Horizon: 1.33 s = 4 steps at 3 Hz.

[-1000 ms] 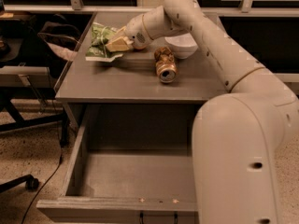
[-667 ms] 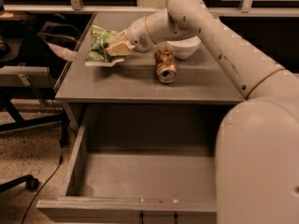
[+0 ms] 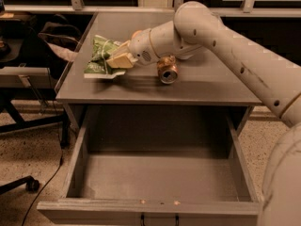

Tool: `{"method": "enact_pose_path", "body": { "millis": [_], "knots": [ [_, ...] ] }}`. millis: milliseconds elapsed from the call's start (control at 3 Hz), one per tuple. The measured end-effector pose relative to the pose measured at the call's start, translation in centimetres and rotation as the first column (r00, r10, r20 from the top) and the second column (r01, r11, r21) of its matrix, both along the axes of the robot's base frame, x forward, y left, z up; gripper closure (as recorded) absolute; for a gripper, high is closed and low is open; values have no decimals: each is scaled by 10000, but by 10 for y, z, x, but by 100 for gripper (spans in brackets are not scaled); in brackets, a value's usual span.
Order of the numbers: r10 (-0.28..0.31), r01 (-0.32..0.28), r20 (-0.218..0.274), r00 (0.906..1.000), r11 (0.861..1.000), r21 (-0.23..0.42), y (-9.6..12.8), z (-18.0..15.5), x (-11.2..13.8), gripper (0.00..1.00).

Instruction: Place green jalapeno chip bag into top drawer

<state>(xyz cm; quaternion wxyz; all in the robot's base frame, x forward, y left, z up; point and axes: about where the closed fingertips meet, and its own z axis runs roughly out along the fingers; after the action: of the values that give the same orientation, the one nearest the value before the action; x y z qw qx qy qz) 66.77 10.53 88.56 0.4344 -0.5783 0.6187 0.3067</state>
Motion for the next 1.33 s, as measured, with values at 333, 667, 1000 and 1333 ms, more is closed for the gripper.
{"method": "enact_pose_path", "body": {
  "millis": [333, 667, 1000, 1333],
  "knots": [
    [38, -38, 99, 9999, 10000, -7, 2, 4, -22, 100],
    [-608, 596, 386, 9974, 9977, 317, -7, 20, -79, 100],
    [-1106, 1090, 315, 9934, 9929, 465, -14, 11, -118, 100],
    [-1830, 1817, 199, 9829, 9819, 534, -21, -4, -148, 100]
  ]
}}
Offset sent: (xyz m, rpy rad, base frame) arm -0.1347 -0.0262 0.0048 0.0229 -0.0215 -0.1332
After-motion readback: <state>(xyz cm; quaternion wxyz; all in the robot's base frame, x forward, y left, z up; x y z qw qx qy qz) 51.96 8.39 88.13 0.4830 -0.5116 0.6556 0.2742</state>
